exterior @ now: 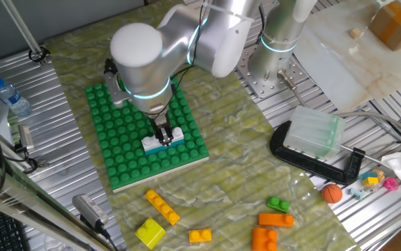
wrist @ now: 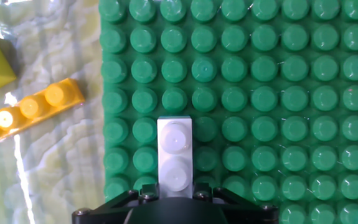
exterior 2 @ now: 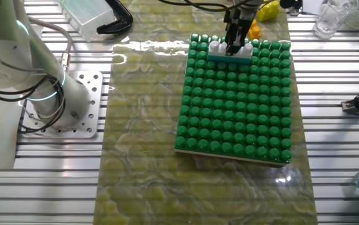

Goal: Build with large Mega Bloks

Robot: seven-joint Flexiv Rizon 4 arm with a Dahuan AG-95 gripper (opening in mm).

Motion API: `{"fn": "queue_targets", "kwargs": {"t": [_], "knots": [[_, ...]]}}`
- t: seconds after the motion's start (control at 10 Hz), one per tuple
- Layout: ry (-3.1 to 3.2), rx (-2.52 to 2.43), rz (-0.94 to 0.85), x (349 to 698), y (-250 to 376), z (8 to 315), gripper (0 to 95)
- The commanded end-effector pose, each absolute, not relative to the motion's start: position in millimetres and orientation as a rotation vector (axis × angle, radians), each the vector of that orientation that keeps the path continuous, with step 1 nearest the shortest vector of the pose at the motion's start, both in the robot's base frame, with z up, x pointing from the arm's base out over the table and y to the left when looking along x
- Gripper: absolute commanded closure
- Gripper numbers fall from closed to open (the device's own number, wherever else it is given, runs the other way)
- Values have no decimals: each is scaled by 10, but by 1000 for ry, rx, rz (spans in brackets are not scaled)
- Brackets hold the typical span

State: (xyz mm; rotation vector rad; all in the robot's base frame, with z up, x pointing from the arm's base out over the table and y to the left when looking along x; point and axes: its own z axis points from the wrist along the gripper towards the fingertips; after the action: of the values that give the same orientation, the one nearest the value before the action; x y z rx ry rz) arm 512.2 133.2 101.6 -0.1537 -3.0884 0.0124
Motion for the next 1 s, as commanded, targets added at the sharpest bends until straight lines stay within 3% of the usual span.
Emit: {"fn": "queue_targets", "kwargs": {"t": [0.1,0.3,0.4,0.5,0.6,1.0], "knots": [[-3109,-144,10,5068,1311,1137,570],[-3133,-136,22,5060,1314,1201,570],[-3138,-122,26,5056,1298,1274,760],[-3138,-118,27,5054,1292,1299,760],[-3136,-82,20,5030,1243,1425,950],[-3120,-60,23,5040,1225,1421,950]]}}
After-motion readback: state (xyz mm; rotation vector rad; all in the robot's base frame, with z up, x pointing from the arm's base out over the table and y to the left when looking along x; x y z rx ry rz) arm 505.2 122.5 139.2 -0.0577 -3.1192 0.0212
